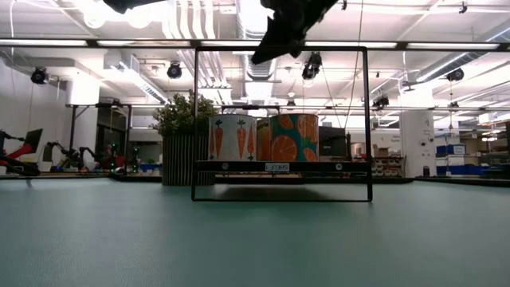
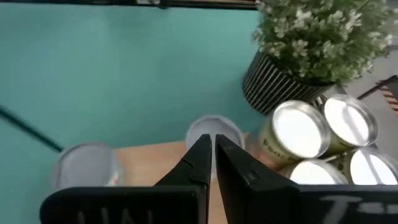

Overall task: Pick and place cans onto a shelf
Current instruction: Return to Home Position

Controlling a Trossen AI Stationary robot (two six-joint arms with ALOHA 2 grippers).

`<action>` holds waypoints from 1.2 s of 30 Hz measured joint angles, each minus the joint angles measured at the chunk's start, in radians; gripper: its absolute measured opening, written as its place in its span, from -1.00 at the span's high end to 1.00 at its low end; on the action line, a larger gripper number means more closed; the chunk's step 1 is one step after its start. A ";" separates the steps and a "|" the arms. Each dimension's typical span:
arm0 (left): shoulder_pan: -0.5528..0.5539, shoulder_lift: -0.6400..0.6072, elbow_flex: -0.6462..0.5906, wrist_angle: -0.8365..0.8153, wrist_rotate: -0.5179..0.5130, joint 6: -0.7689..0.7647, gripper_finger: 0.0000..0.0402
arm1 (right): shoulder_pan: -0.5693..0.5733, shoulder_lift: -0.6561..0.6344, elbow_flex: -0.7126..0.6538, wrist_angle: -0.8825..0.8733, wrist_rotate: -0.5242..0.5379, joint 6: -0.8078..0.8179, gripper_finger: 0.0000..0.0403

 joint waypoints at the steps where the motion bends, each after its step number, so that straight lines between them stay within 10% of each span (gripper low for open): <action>1: 0.000 0.000 0.000 -0.001 0.000 -0.009 -0.70 | 0.009 -0.011 -0.013 0.002 0.001 0.000 0.94; 29: 0.000 0.011 0.000 -0.006 -0.002 -0.115 -0.70 | 0.042 -0.498 -0.768 0.607 0.105 0.042 0.94; 36: 0.000 -0.044 0.000 -0.105 -0.002 -0.120 -0.41 | 0.060 -0.661 -0.911 0.674 0.035 -0.068 0.94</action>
